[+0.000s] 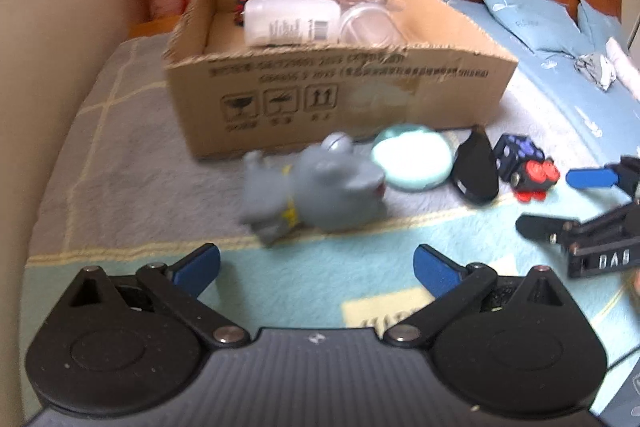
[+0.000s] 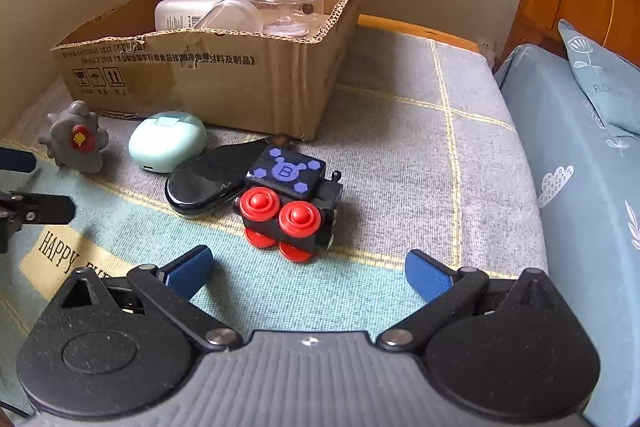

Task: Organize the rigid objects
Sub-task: 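Move the left tool to the grey toy figure while the right tool approaches the black cube toy, then grasp the grey toy figure with the left tool while the right tool grasps the black cube toy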

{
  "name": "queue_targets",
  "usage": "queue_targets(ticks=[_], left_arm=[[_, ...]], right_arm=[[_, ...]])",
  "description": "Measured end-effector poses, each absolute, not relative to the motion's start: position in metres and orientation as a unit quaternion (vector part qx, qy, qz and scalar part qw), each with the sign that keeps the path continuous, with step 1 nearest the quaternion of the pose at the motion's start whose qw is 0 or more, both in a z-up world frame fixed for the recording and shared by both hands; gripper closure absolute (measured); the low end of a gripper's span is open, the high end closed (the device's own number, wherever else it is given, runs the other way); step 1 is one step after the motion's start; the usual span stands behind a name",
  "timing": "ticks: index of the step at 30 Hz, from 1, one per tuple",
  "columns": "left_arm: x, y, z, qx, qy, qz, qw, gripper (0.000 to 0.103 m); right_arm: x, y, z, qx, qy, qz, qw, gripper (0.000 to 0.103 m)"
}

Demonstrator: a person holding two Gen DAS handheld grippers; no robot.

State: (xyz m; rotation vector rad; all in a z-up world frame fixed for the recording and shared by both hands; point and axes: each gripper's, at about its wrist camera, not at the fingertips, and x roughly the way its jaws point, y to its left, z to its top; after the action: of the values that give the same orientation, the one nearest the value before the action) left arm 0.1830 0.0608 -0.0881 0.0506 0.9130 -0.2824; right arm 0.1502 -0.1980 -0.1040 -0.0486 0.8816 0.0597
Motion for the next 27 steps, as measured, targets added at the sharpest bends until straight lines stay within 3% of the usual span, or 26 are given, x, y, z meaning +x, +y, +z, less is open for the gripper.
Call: queue_targets(ticks=[11,17,27], left_arm=[[0.204,0.066,-0.090,-0.063,0.422,-0.137,0.894,0.004],[0.202,0.060,-0.089,-0.049,0.419,-0.138,0.896,0.009],[0.203,0.059,-0.090,-0.041,0.422,-0.134,0.895,0.009]], right_arm=[[0.147,-0.196,-0.105,-0.023,0.414,0.029,0.909,0.000],[0.150,-0.196,-0.102,-0.015,0.409,0.019,0.912,0.000],[0.167,-0.196,-0.099,-0.003,0.399,-0.024,0.917,0.000]])
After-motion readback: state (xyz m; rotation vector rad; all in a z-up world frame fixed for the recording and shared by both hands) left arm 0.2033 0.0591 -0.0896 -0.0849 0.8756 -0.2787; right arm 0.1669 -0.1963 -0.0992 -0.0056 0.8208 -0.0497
